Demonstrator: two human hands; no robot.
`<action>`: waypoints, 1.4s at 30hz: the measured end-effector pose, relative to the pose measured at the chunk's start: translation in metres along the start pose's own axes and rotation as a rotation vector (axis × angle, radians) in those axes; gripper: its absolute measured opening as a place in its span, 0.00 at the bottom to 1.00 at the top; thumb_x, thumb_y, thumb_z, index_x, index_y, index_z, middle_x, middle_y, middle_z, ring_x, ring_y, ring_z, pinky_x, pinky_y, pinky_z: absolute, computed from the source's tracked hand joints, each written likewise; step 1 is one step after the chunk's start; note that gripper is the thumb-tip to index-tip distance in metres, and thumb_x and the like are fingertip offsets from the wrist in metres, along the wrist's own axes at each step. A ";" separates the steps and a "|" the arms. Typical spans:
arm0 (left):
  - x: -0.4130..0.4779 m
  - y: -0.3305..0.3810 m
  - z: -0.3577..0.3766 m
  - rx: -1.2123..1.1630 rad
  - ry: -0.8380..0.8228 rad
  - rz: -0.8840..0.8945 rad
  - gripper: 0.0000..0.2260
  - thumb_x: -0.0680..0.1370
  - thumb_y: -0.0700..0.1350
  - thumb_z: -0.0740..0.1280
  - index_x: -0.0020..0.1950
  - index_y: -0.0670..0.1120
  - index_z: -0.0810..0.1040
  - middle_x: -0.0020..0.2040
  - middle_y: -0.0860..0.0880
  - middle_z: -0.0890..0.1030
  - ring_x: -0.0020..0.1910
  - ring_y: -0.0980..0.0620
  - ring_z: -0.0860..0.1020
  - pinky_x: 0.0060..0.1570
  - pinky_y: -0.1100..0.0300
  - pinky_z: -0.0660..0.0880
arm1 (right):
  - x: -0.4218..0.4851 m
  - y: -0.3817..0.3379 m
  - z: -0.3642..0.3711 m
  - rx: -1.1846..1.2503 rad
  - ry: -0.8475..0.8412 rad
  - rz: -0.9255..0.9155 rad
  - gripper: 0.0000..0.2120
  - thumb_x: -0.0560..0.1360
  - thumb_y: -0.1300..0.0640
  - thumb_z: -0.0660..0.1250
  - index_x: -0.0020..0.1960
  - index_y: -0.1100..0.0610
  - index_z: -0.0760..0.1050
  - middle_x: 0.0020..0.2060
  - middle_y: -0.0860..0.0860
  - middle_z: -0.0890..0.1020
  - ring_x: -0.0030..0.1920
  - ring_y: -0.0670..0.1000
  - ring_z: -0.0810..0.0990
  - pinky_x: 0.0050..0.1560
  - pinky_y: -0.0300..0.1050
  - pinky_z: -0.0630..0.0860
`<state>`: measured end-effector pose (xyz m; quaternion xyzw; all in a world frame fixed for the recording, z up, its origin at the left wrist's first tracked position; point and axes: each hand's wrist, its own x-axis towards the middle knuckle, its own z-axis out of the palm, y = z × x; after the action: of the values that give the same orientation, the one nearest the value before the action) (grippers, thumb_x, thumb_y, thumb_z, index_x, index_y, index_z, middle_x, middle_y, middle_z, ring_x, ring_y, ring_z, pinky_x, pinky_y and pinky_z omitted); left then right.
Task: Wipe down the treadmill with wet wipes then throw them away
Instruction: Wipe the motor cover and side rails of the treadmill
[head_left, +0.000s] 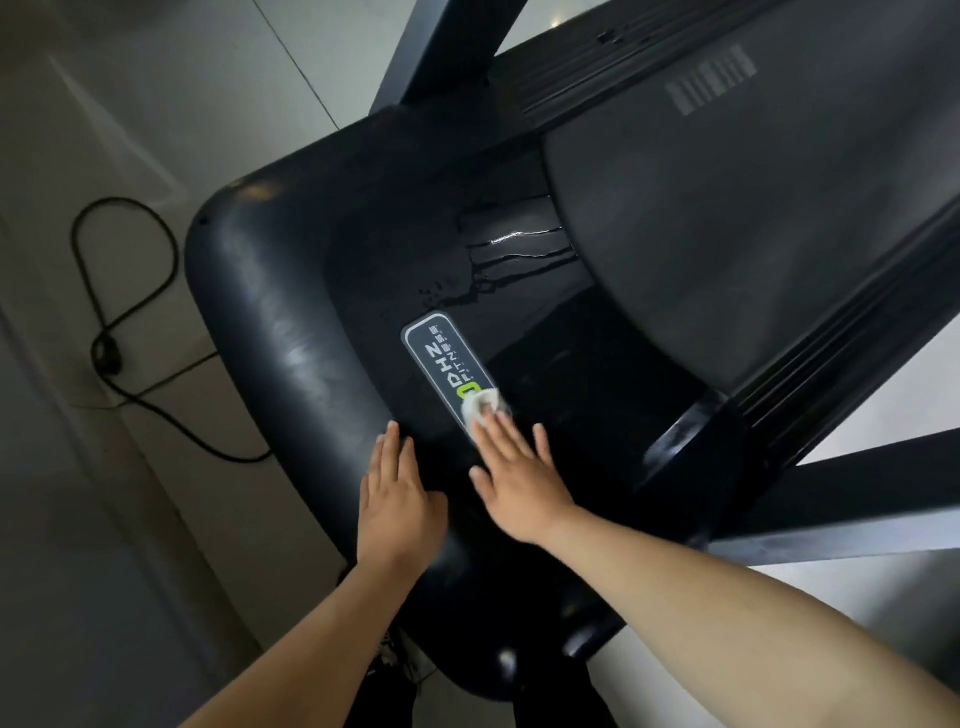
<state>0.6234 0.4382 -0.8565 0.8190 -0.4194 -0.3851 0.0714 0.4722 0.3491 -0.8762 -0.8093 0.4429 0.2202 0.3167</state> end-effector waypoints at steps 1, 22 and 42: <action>0.001 0.002 0.002 -0.008 0.000 0.009 0.34 0.79 0.43 0.62 0.83 0.43 0.51 0.83 0.49 0.43 0.82 0.51 0.40 0.80 0.54 0.45 | -0.002 0.002 0.002 -0.019 -0.015 -0.057 0.30 0.85 0.46 0.47 0.82 0.48 0.36 0.80 0.43 0.35 0.79 0.44 0.32 0.78 0.61 0.35; 0.025 0.068 0.026 0.292 -0.203 -0.119 0.39 0.79 0.50 0.62 0.82 0.59 0.40 0.80 0.45 0.29 0.79 0.40 0.29 0.76 0.36 0.45 | 0.013 0.040 -0.015 0.084 0.057 0.002 0.31 0.85 0.49 0.50 0.83 0.51 0.40 0.81 0.47 0.37 0.80 0.48 0.35 0.78 0.63 0.39; -0.001 0.009 -0.002 0.132 -0.111 -0.107 0.34 0.81 0.49 0.61 0.82 0.60 0.48 0.82 0.49 0.35 0.81 0.44 0.35 0.79 0.46 0.49 | -0.008 -0.027 0.016 0.088 -0.013 -0.098 0.31 0.85 0.50 0.48 0.82 0.52 0.36 0.79 0.46 0.32 0.78 0.46 0.29 0.77 0.60 0.31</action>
<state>0.6182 0.4325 -0.8508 0.8204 -0.4029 -0.4049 -0.0266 0.4903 0.3765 -0.8739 -0.8138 0.4102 0.1899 0.3653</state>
